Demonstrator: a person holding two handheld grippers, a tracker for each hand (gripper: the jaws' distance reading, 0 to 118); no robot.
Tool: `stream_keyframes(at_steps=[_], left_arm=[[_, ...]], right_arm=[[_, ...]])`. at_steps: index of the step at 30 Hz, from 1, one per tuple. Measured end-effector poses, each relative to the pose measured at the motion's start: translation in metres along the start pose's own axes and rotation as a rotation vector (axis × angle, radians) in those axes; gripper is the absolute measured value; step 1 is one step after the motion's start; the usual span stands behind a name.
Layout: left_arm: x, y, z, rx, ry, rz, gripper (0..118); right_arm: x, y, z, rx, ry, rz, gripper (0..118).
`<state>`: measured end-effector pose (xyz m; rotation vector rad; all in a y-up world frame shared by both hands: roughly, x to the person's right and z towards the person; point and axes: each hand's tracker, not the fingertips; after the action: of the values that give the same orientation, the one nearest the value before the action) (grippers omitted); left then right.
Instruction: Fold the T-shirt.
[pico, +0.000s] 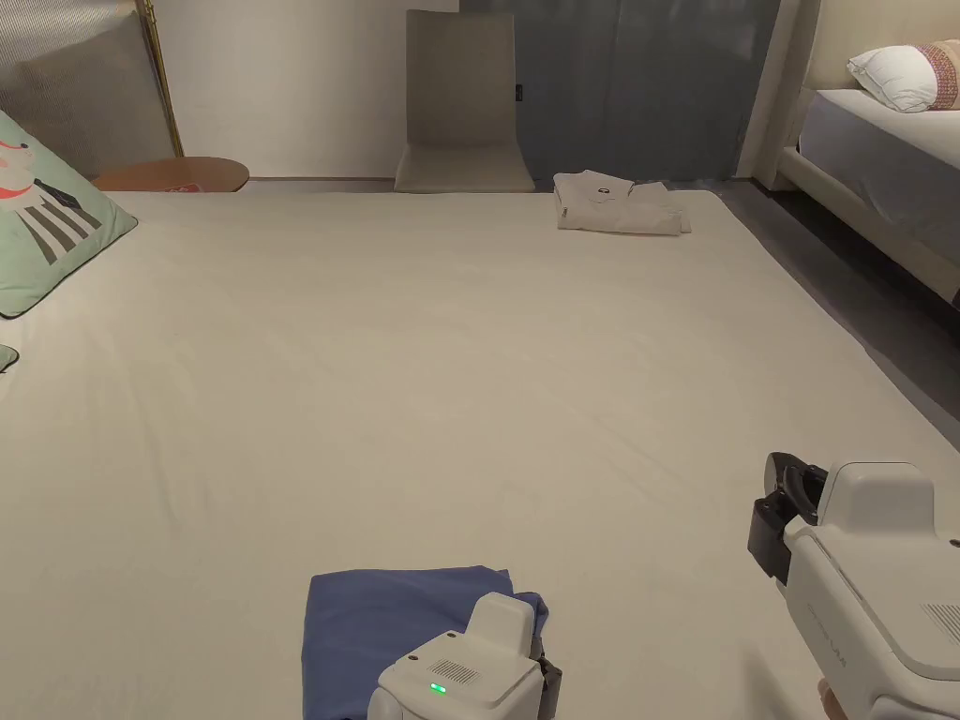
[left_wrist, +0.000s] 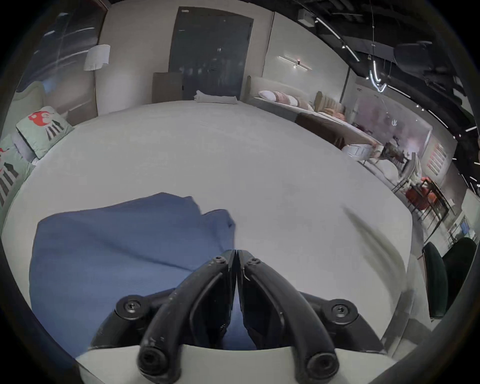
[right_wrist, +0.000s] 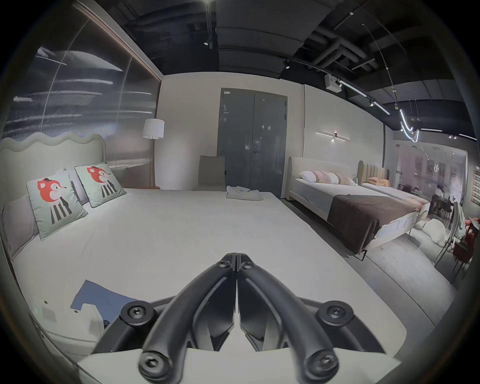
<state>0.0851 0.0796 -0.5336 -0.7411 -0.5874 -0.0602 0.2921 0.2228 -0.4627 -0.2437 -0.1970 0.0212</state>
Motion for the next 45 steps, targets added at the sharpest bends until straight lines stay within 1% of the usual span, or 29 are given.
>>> stream_keyframes(at_steps=[1,3,6,11,17,22,26,32,41,45], left_arm=[[0.0,0.002,0.006,0.02,0.004,-0.002,0],[-0.004,0.01,0.023,0.116,0.034,0.003,0],[-0.018,0.025,0.047,0.204,0.07,-0.031,0],[-0.041,0.06,0.107,0.359,0.141,-0.069,0],[-0.083,0.087,0.163,0.502,0.267,-0.014,0],[-0.117,0.093,0.196,0.589,0.392,0.0,0],[-0.139,0.089,0.209,0.616,0.48,-0.006,0],[-0.161,0.079,0.217,0.634,0.542,0.028,0],[-0.162,0.076,0.217,0.627,0.54,0.06,0],[-0.165,0.073,0.214,0.619,0.538,0.064,0]], right_arm=[[0.0,0.001,0.001,0.001,0.001,-0.001,1],[-0.001,0.002,0.002,0.006,0.004,0.004,1],[-0.005,0.006,0.004,0.025,0.017,0.0,1],[-0.022,0.016,0.007,0.06,0.055,-0.014,1],[-0.044,0.026,0.009,0.109,0.093,-0.019,1],[-0.06,0.03,0.009,0.142,0.112,-0.013,1],[-0.069,0.029,0.006,0.159,0.124,-0.013,1],[-0.074,0.03,0.008,0.164,0.136,-0.008,1],[-0.079,0.029,0.004,0.153,0.145,-0.004,1],[-0.09,0.023,-0.003,0.109,0.18,0.002,1]])
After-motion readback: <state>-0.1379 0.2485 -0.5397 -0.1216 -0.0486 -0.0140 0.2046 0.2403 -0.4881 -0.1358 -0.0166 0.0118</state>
